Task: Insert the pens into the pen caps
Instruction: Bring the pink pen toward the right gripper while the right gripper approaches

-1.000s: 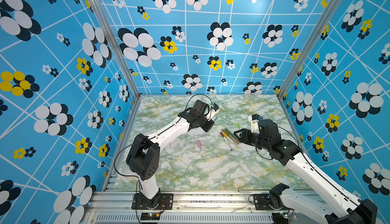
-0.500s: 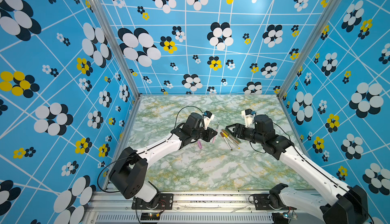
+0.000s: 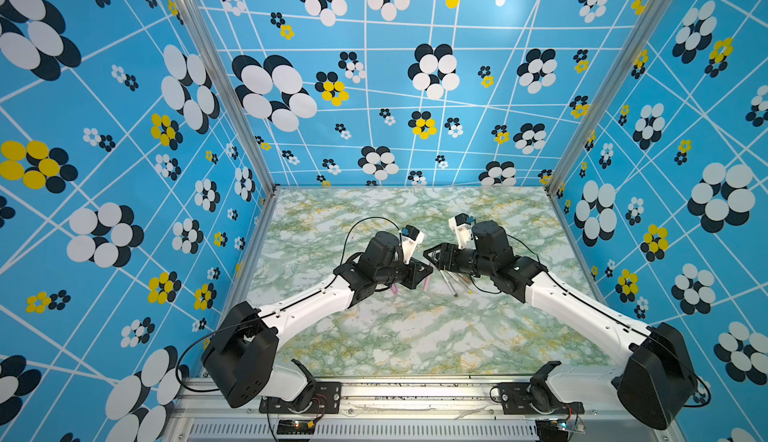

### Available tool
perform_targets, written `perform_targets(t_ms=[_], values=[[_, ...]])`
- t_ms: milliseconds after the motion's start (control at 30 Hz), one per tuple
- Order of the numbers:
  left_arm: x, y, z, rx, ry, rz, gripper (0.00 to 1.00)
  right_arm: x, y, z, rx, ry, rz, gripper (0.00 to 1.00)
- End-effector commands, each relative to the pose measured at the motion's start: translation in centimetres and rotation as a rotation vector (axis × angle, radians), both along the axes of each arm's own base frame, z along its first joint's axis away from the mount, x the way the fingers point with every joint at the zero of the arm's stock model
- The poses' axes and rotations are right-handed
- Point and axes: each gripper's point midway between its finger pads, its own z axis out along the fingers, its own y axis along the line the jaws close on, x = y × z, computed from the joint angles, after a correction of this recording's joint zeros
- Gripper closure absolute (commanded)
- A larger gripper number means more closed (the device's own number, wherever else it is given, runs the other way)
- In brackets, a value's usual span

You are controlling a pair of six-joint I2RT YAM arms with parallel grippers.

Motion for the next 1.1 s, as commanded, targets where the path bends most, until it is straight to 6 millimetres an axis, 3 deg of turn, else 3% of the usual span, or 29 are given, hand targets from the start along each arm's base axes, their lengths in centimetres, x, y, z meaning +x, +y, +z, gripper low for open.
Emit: perform_targets(t_ms=[0, 367, 467, 633, 767, 867, 1067], values=[[-0.1, 0.2, 1.6, -0.037, -0.043, 0.019, 0.93, 0.5, 0.9, 0.8, 0.017, -0.015, -0.007, 0.51], [0.1, 0.9, 2.0, -0.029, -0.058, 0.055, 0.92, 0.3, 1.7, 0.7, 0.004, -0.005, -0.008, 0.91], [-0.2, 1.1, 1.5, -0.012, -0.027, 0.056, 0.85, 0.3, 1.9, 1.0, 0.001, -0.007, -0.006, 0.98], [-1.4, 1.3, 0.6, 0.012, 0.006, 0.014, 0.73, 0.5, 2.0, 2.1, 0.012, -0.027, -0.001, 1.0], [-2.0, 1.6, 0.2, 0.026, 0.012, 0.001, 0.69, 0.3, 2.4, 2.7, 0.025, -0.035, 0.012, 1.0], [-2.0, 1.8, 0.2, 0.028, 0.008, 0.005, 0.73, 0.1, 2.7, 2.6, 0.024, -0.03, 0.021, 1.0], [-2.0, 1.8, 0.4, 0.026, 0.007, 0.008, 0.9, -0.1, 2.9, 2.4, 0.022, -0.024, 0.025, 1.0]])
